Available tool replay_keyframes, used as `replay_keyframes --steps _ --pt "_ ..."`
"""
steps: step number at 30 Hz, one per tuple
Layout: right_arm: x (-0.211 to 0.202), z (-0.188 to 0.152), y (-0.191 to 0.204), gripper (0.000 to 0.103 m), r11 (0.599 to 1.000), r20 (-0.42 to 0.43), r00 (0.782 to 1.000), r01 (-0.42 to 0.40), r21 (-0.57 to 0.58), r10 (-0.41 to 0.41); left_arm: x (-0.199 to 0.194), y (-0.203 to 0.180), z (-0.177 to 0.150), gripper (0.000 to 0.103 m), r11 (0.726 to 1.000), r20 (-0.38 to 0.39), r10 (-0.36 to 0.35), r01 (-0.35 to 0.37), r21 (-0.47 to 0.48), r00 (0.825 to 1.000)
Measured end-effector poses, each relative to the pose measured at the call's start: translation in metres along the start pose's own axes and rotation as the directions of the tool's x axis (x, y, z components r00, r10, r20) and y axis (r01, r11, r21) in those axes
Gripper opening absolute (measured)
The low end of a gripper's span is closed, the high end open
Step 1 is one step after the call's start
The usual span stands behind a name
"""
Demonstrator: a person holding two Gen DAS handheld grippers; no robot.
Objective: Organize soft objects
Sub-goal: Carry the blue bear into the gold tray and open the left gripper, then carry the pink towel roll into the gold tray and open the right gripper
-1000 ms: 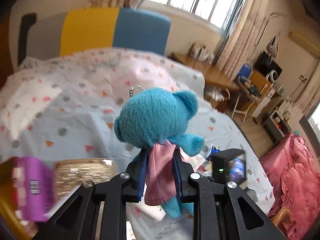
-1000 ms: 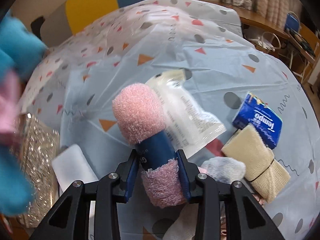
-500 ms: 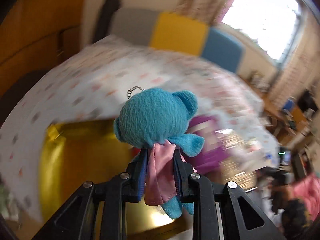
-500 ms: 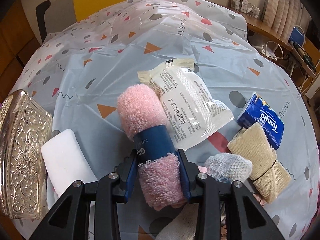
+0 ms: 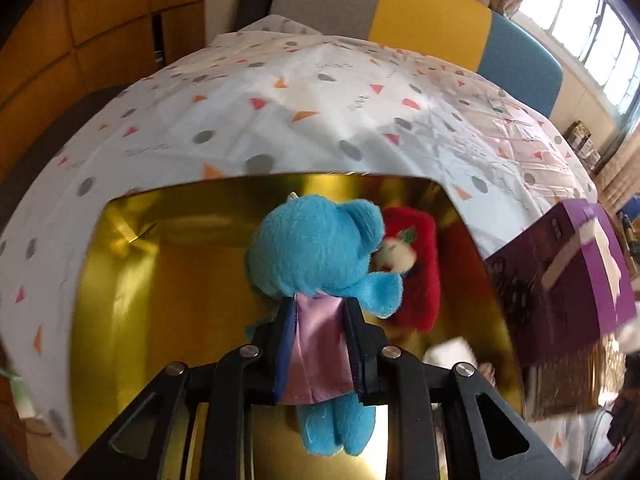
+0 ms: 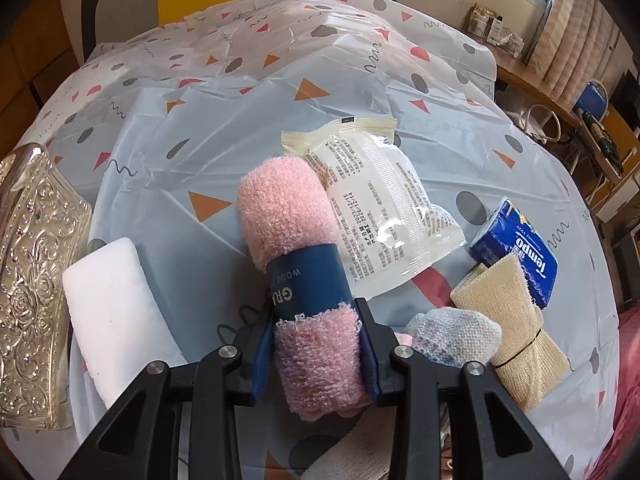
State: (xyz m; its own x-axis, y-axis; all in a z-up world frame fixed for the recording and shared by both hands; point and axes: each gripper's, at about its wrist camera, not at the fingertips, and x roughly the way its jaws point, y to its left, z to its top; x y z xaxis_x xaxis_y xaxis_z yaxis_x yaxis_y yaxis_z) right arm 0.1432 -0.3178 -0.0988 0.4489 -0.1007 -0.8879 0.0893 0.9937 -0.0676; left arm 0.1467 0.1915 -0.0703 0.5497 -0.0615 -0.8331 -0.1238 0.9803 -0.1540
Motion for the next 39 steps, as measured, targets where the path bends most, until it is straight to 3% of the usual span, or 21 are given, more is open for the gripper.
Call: replay_keyframes --steps 3,5,6,18,28,39 --pt "0.000 0.000 0.000 0.036 1.000 0.002 1.000 -0.002 0.003 0.002 0.002 -0.007 0.008 0.045 1.000 0.019 -0.026 0.027 -0.010 0.999" --pt "0.001 0.000 0.000 0.036 1.000 0.002 1.000 -0.001 -0.001 0.001 -0.003 -0.010 0.007 0.061 1.000 0.042 0.018 -0.018 -0.002 0.999" --pt "0.001 0.000 0.000 0.036 1.000 0.001 1.000 -0.001 -0.001 0.001 -0.007 -0.009 0.005 0.063 1.000 0.051 0.023 -0.023 -0.009 0.998" --pt "-0.001 0.002 0.001 0.033 1.000 0.006 1.000 0.010 0.006 -0.010 -0.073 0.024 -0.062 0.072 0.982 0.098 0.153 -0.140 -0.126 0.983" --pt "-0.012 0.000 -0.003 0.032 0.997 0.031 0.999 -0.034 0.069 0.032 -0.102 0.028 -0.097 0.077 0.973 0.139 0.211 -0.195 -0.120 0.968" --pt "-0.104 0.010 0.009 0.032 0.990 0.204 0.977 -0.085 0.113 0.061 -0.103 0.010 -0.108 0.077 0.982 0.138 0.188 -0.181 -0.062 0.972"
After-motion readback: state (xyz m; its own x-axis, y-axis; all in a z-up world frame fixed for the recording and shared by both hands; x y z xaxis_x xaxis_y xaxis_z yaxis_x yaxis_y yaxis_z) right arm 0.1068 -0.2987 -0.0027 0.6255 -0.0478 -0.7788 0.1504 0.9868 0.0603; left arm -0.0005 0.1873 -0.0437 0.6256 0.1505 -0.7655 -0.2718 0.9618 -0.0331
